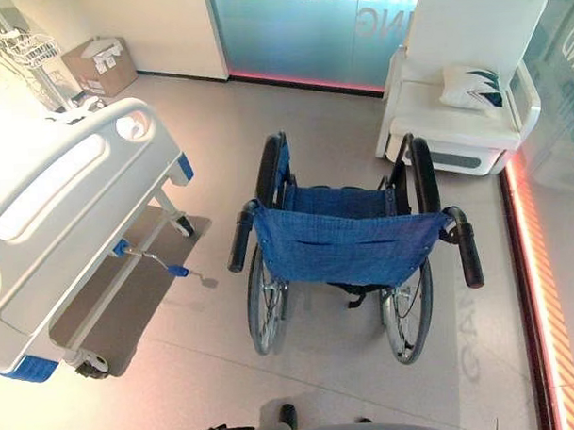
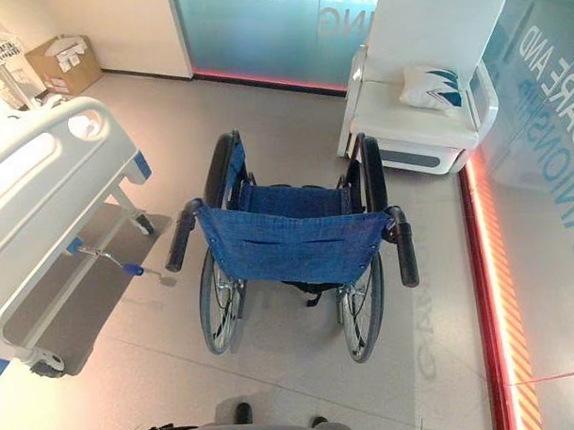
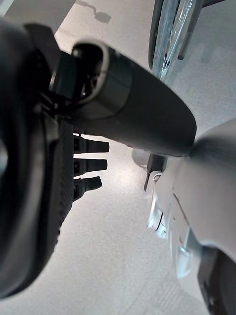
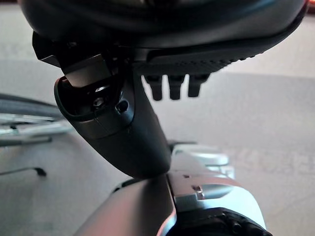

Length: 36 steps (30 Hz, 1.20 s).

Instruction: Push the wheelchair next to the bed

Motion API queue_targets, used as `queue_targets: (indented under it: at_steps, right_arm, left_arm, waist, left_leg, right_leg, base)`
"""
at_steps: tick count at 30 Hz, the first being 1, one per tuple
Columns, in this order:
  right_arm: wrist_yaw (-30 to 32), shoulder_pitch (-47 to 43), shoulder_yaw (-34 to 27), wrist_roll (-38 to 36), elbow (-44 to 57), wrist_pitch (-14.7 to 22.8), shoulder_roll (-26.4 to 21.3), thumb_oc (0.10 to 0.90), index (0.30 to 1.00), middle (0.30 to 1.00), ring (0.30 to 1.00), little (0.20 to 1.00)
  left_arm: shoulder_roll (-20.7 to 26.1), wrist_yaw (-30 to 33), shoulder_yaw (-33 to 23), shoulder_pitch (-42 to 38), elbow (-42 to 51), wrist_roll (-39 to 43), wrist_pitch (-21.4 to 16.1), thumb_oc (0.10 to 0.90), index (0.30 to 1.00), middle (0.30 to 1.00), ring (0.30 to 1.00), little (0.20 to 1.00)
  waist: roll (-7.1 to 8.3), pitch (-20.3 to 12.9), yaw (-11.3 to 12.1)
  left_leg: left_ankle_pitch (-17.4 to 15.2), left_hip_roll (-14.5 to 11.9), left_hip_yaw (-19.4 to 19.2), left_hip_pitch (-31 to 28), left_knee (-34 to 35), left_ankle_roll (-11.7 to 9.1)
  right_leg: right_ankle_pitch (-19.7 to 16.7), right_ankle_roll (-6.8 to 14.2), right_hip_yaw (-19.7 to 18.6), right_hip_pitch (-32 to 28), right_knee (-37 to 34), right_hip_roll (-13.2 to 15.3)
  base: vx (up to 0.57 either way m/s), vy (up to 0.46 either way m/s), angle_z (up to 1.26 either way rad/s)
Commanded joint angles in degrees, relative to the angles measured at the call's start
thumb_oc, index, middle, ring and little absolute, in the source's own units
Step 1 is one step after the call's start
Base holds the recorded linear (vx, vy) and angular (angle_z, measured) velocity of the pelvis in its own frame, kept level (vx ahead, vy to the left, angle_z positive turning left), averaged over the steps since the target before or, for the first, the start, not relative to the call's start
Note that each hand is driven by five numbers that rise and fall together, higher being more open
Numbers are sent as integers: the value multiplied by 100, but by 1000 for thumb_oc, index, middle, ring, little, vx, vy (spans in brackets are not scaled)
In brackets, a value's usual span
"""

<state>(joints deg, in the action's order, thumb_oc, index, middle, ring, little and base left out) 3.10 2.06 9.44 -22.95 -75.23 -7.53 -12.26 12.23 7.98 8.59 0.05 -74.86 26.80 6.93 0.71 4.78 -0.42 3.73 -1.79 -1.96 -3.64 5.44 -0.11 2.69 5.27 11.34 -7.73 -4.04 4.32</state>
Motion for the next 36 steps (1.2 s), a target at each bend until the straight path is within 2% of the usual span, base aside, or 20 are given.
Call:
queue_targets:
  at_steps: [1, 7, 21, 31, 36]
  right_arm:
    - [-330, -193, 21, -121, -223, -67, 267, 800, 900, 900, 900, 900]
    - [-345, -207, 6, -139, -287, -80, 271, 800, 900, 900, 900, 900]
    - [-345, -247, 4, 209, -446, -29, 226, 800, 900, 900, 900, 900]
    - [-210, -280, -153, -32, -545, 136, 122, 800, 900, 900, 900, 900]
    - [-245, -282, -510, -309, -262, 267, -179, 800, 900, 900, 900, 900]
  left_arm:
    - [-290, -230, 87, -298, -350, 82, 72, 800, 900, 900, 900, 900]
    - [-325, -309, 88, -238, -354, 57, -85, 800, 900, 900, 900, 900]
    - [-369, -324, 203, -213, -350, 38, 215, 800, 900, 900, 900, 900]
    - [-338, -190, 5, -190, -315, 481, 72, 800, 900, 900, 900, 900]
    - [-52, -420, -351, -212, -39, 1072, -20, 800, 900, 900, 900, 900]
  waist:
    - [-42, -77, 164]
    - [-73, -76, 159]
    - [-152, -135, 128]
    - [-210, -98, 116]
    - [-224, -92, 90]
  left_leg:
    - [-258, -207, -36, 19, -44, -257]
    - [-277, -211, -49, -35, -44, -261]
    - [-338, -224, -80, -156, -44, -253]
    - [-343, -229, -75, -211, -44, -266]
    - [-339, -249, -85, -229, -44, -283]
  right_leg:
    - [-555, 85, -100, 245, -96, 313]
    - [-545, 84, -85, 208, -96, 331]
    - [-487, 84, -116, 110, -96, 349]
    - [-484, 82, -125, 73, -96, 350]
    - [-475, 98, -163, 67, -96, 338]
  base:
    - [0, 0, 0]
    - [0, 0, 0]
    - [10, 11, 0]
    - [3, 1, 0]
    - [0, 0, 0]
